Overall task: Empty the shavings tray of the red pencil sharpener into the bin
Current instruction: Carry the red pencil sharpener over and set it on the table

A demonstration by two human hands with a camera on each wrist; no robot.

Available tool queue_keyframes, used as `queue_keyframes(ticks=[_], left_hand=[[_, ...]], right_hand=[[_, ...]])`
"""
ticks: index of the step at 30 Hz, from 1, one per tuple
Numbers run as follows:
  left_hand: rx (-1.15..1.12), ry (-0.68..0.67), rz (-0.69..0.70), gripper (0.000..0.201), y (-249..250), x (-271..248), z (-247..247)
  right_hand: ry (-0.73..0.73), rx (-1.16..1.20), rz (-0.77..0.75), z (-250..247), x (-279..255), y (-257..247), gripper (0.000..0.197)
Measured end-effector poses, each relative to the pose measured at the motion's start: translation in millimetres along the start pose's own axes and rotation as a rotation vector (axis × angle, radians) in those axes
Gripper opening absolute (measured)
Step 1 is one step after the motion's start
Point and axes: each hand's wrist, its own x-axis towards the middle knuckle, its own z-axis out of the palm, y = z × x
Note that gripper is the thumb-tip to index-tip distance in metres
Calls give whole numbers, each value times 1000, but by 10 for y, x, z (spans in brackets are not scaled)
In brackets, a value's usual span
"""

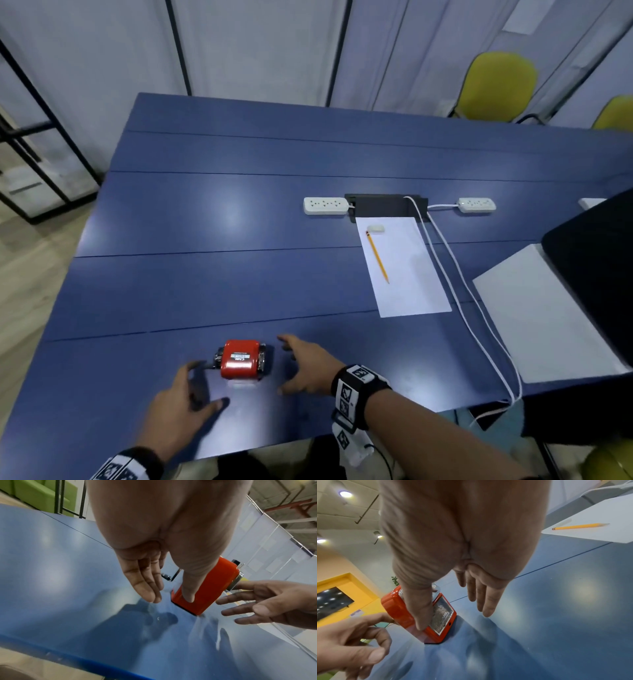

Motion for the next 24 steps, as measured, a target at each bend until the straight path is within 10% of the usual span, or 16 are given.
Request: queue_keyframes(ticks=[24], left_hand=[[163,-138,128,110,-151,517,-59]], right_hand=[[-203,-233,-281,-255,427,209,125]])
